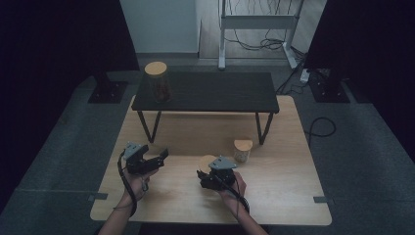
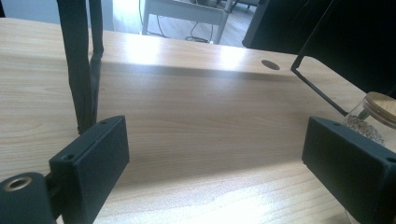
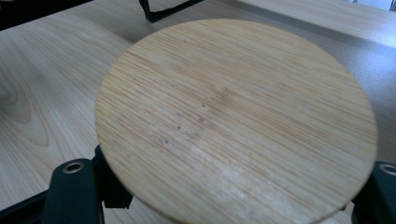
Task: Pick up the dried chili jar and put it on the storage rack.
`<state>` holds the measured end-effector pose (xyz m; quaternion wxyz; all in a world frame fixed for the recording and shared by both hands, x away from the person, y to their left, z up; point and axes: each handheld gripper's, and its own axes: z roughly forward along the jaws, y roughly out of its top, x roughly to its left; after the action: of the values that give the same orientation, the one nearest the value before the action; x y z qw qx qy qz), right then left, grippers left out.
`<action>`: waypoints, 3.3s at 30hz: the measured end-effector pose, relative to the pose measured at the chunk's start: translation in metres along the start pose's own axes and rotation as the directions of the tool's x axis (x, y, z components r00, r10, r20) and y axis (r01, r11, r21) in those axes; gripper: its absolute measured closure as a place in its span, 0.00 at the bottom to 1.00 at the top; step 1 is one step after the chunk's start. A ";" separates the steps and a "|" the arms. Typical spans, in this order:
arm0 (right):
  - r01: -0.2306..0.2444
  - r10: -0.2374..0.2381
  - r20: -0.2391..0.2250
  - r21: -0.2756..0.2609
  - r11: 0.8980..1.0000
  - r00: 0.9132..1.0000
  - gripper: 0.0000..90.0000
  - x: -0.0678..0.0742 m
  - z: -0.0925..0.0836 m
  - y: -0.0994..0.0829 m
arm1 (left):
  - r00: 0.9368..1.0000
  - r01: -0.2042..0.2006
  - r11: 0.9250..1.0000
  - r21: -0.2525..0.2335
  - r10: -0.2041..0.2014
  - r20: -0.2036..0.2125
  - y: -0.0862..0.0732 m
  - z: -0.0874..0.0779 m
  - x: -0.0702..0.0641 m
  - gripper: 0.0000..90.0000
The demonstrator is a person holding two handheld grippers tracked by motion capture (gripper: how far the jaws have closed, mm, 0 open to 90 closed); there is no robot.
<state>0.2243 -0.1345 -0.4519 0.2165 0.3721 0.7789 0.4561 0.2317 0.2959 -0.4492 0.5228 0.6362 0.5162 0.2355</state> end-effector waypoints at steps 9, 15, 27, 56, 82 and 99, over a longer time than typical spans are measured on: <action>-0.002 0.002 0.000 -0.019 1.000 1.000 0.28 0.001 -0.009 0.000 | 1.000 -0.008 1.000 0.008 0.008 0.004 -0.001 0.002 -0.002 0.08; -0.005 0.005 0.005 -0.024 1.000 1.000 0.28 0.000 -0.013 0.000 | 1.000 -0.010 1.000 0.015 0.010 0.005 -0.002 0.003 -0.001 0.08; -0.003 0.003 0.015 -0.041 0.999 1.000 0.28 -0.001 -0.023 0.001 | 1.000 -0.021 0.999 0.026 0.021 0.007 -0.003 0.005 -0.003 0.08; 0.016 -0.013 0.031 -0.104 0.994 0.999 0.28 0.000 -0.048 0.008 | 0.999 -0.037 0.999 0.032 0.037 0.009 -0.004 0.006 -0.006 0.08; 0.017 -0.012 0.035 -0.126 0.992 0.999 0.28 -0.006 -0.060 0.017 | 0.999 -0.044 0.998 0.042 0.043 0.012 -0.005 0.008 -0.007 0.08; 0.015 -0.011 0.030 -0.134 0.991 1.000 0.28 -0.007 -0.062 0.020 | 0.999 -0.040 0.998 0.040 0.039 0.009 -0.004 0.008 -0.006 0.08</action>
<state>0.1940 -0.1682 -0.4041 0.2551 0.3582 0.7456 0.5006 0.2342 0.2866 -0.4540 0.5071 0.6577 0.5060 0.2327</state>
